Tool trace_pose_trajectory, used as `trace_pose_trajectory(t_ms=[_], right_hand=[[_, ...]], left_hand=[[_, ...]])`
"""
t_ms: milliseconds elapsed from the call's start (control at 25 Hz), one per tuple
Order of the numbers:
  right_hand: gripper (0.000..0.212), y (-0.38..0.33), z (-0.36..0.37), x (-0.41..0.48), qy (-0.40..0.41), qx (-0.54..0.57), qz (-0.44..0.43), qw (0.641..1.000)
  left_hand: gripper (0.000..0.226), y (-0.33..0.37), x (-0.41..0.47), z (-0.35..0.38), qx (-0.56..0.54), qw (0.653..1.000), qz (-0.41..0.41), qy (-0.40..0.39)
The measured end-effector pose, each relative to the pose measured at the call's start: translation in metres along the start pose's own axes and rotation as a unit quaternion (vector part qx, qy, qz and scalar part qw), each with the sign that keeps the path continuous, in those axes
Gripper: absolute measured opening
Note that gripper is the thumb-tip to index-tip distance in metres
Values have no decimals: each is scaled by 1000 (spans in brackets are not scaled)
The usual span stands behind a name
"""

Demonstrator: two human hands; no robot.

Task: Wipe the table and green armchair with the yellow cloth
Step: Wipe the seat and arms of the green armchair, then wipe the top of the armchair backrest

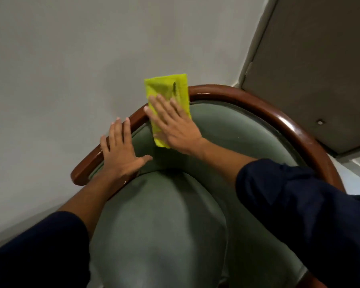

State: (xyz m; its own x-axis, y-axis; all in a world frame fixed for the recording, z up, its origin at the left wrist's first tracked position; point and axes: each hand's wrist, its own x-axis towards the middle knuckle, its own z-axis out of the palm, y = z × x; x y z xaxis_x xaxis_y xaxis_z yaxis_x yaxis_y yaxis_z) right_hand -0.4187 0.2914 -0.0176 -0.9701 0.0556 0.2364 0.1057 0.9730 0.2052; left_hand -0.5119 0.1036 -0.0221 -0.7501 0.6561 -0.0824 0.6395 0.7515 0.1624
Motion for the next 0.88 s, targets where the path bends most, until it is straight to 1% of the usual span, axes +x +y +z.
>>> trace_pose_trajectory(t_ms=[40, 80, 120, 160, 240, 280, 400, 480, 560, 600, 640, 680, 720, 760, 800, 840, 880], right_hand=[[73, 1, 3, -19, -35, -32, -45, 998], [75, 9, 4, -37, -67, -66, -68, 993], [74, 22, 0, -56, -89, -89, -62, 990], [72, 36, -7, -74, -97, -98, -22, 990], [68, 56, -28, -109, -101, -80, 104, 986], [66, 61, -42, -127, -112, -63, 154, 980], [51, 54, -86, -182, -155, -52, 237, 958], [40, 34, -116, -220, -193, -55, 298, 933], [22, 1, -141, -253, -226, -57, 354, 906], [13, -19, -152, -264, -241, -43, 378, 893], [10, -38, -164, -271, -238, -24, 401, 884], [13, -53, -176, -275, -236, -6, 419, 877], [19, -65, -187, -277, -256, 36, 443, 858], [26, -77, -198, -276, -270, 121, 488, 821], [31, -86, -204, -274, -250, 251, 555, 753], [33, -96, -207, -274, -233, 384, 601, 661], [32, -116, -217, -279, -221, 510, 616, 558]], left_hand=[[128, 0, 2, 2, -6, 1000, 0, -1], [128, -3, 3, 1, -9, 1000, -1, -3], [128, -4, 4, 0, -14, 1000, 2, -11], [127, -4, 4, -1, -16, 1000, 5, -18], [126, -3, 3, -7, -9, 999, 4, -35], [125, -2, 2, -13, -11, 998, -3, -56], [122, 4, -13, -36, -12, 992, -15, -121], [119, 7, -42, -52, 38, 990, 17, -132], [114, 13, -92, -56, 73, 986, 80, -125], [110, 18, -125, -56, 59, 984, 100, -134], [105, 22, -161, -55, 34, 982, 111, -151], [96, 27, -197, -55, -13, 976, 113, -185], [86, 35, -231, -56, -79, 964, 105, -232], [75, 45, -268, -61, -150, 943, 89, -284], [70, 58, -294, -65, -223, 917, 72, -323], [71, 72, -311, -71, -282, 894, 52, -345], [71, 84, -329, -80, -324, 877, 27, -354]])
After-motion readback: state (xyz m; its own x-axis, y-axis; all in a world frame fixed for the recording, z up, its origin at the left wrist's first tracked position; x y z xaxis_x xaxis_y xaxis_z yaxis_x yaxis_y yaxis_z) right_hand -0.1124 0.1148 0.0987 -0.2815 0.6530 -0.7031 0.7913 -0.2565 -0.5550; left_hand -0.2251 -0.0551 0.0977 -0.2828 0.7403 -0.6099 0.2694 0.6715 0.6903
